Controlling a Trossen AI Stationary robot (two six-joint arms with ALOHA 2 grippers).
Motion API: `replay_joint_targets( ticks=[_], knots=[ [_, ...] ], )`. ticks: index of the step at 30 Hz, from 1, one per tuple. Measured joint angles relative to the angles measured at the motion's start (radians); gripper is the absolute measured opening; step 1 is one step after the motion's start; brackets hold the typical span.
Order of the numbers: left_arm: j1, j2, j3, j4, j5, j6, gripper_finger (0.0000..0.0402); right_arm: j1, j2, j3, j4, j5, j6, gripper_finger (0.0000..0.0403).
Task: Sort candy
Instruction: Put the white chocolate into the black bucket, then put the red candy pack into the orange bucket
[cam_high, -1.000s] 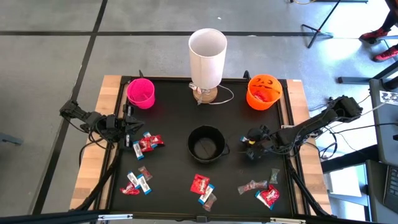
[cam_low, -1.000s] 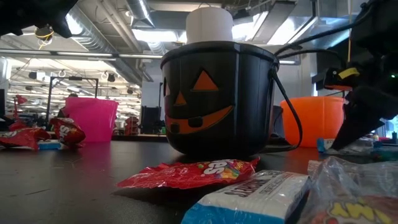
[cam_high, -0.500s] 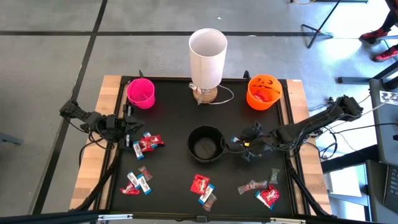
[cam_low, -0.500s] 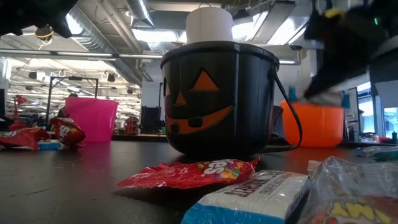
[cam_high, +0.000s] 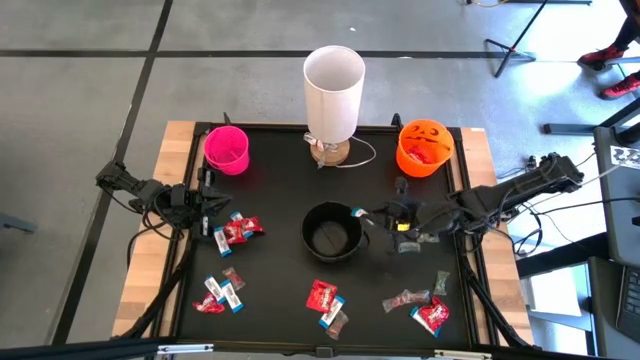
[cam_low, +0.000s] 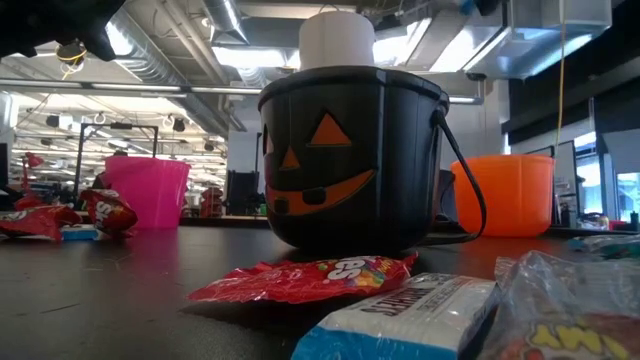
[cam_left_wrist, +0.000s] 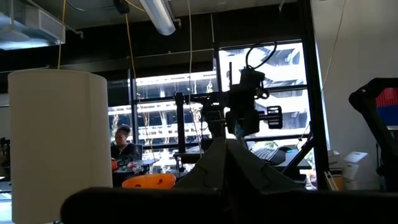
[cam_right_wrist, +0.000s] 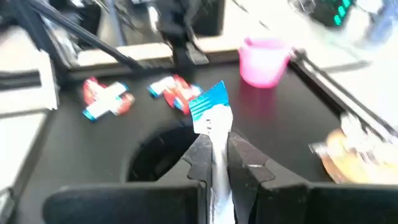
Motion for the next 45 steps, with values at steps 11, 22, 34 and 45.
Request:
replay_joint_targets(
  ticks=[11, 22, 34, 45],
  knots=[
    [0.000, 0.000, 0.000, 0.000, 0.000, 0.000, 0.0004, -0.001, 0.143, 0.000, 0.240, -0.024, -0.159, 0.0034],
    [0.000, 0.000, 0.000, 0.000, 0.000, 0.000, 0.0004, -0.055, 0.219, -0.001, 0.235, -0.106, -0.156, 0.0082],
    [0.000, 0.000, 0.000, 0.000, 0.000, 0.000, 0.0004, -0.053, 0.217, -0.001, 0.200, -0.081, -0.150, 0.0184],
    [0.000, 0.000, 0.000, 0.000, 0.000, 0.000, 0.0004, 0.147, 0.215, -0.001, 0.055, 0.214, -0.101, 0.0186]
  ],
)
